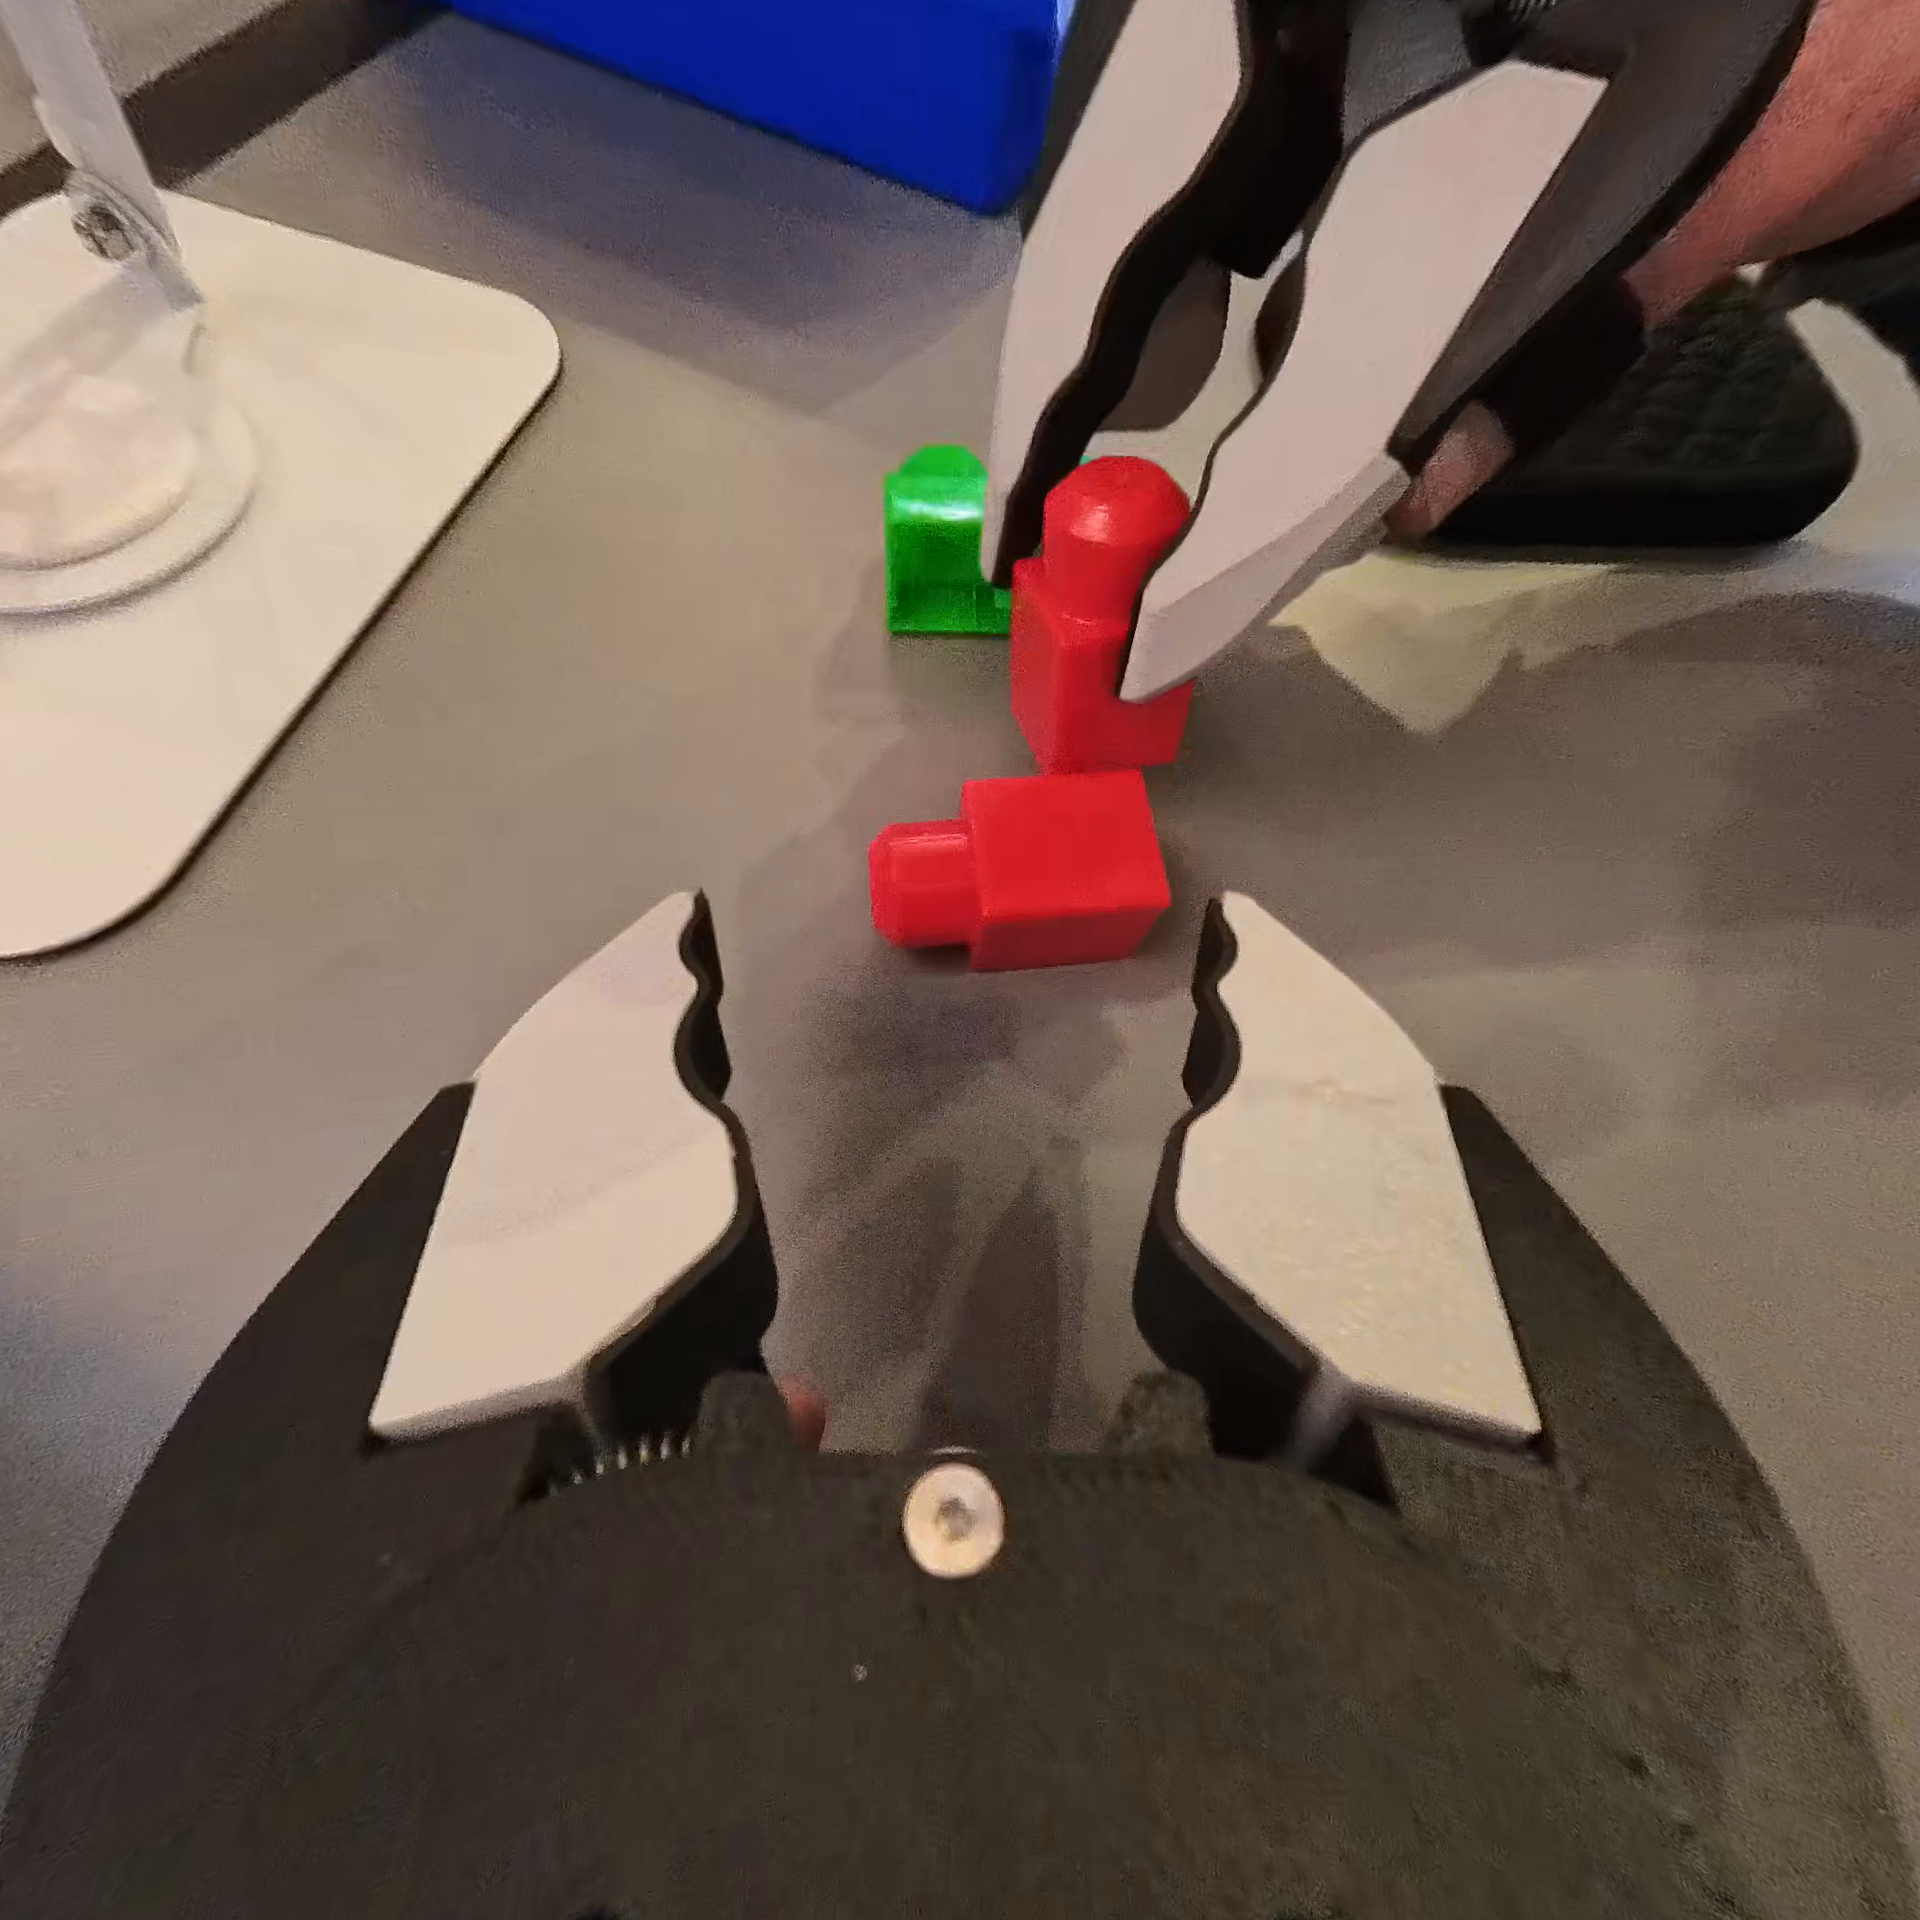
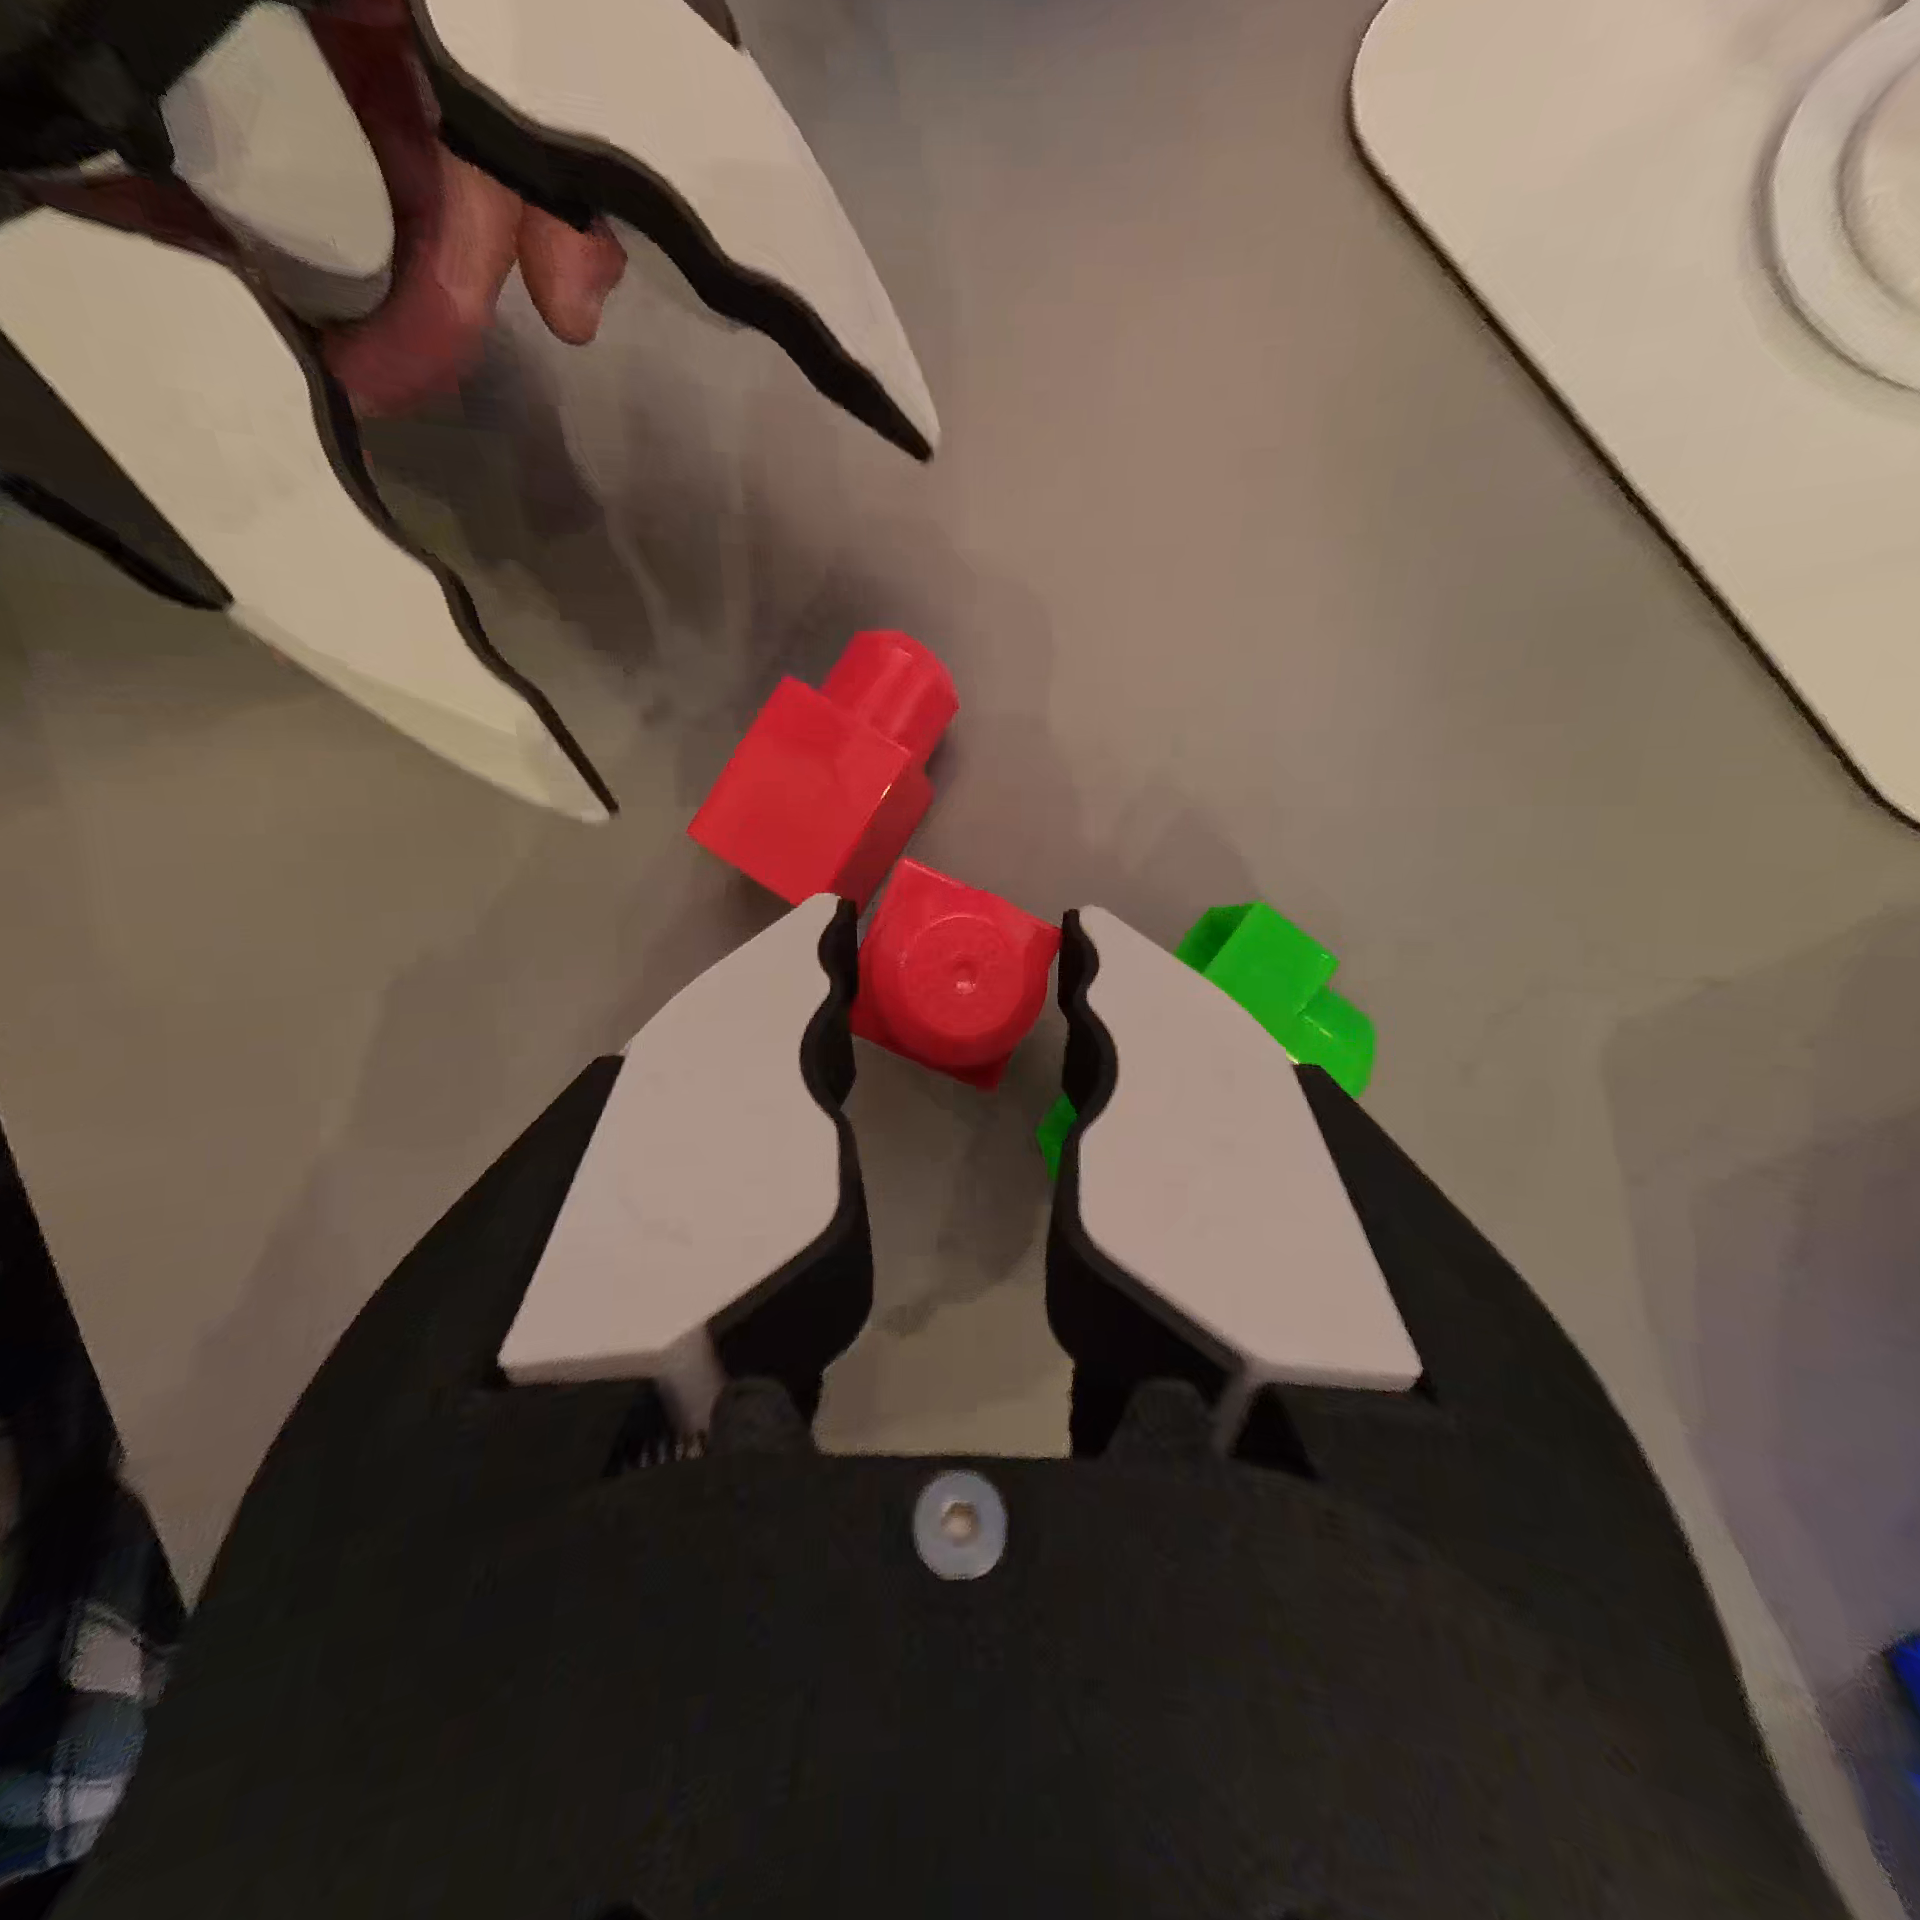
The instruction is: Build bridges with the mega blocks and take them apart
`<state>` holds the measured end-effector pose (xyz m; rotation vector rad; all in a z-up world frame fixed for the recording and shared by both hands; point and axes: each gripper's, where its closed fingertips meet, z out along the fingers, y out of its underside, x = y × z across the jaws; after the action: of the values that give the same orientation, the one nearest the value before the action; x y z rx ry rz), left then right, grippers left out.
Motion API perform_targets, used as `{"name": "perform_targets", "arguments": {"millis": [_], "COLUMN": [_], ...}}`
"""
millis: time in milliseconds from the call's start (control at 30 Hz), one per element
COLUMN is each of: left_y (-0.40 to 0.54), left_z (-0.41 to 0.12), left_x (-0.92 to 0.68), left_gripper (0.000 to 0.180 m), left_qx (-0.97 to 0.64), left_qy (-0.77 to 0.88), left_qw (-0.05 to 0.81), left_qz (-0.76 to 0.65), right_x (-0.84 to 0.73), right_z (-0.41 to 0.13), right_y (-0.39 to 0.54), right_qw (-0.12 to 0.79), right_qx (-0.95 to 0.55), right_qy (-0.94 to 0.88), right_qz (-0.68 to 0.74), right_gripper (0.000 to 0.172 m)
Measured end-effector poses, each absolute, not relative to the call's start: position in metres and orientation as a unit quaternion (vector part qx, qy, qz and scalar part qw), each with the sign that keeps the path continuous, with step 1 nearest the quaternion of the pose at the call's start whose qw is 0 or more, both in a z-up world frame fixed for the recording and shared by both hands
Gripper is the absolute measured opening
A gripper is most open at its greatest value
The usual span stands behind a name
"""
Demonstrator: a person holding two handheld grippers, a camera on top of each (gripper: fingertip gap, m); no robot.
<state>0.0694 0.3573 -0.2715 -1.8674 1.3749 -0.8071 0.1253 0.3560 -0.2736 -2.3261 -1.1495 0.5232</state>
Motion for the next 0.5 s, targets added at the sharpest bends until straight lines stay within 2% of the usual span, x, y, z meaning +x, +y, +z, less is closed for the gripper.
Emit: {"name": "perform_targets", "arguments": {"millis": [200,233,267,400,500], "left_y": [0.352,0.354,0.353,0.356,0.358], "left_z": [-0.302,-0.302,-0.300,-0.290,-0.283], "left_x": [0.085,0.086,0.085,0.073,0.064], "left_gripper": [0.086,0.086,0.085,0.086,0.085], "left_qx": [-0.737,-0.737,-0.733,-0.732,-0.736], "left_qy": [0.548,0.548,0.547,0.533,0.516], "left_qw": [0.299,0.303,0.305,0.317,0.324], "left_qz": [-0.260,-0.254,-0.263,-0.281,-0.294], "right_x": [0.113,0.113,0.115,0.106,0.095], "right_z": [-0.280,-0.281,-0.280,-0.251,-0.251], "right_y": [0.356,0.356,0.357,0.355,0.352], "right_qw": [0.249,0.248,0.251,0.268,0.190], "right_qx": [-0.842,-0.840,-0.842,-0.818,-0.797], "right_qy": [-0.448,-0.455,-0.454,-0.465,-0.520], "right_qz": [0.168,0.162,0.150,0.205,0.242], "right_gripper": [0.038,0.040,0.051,0.049,0.063]}}
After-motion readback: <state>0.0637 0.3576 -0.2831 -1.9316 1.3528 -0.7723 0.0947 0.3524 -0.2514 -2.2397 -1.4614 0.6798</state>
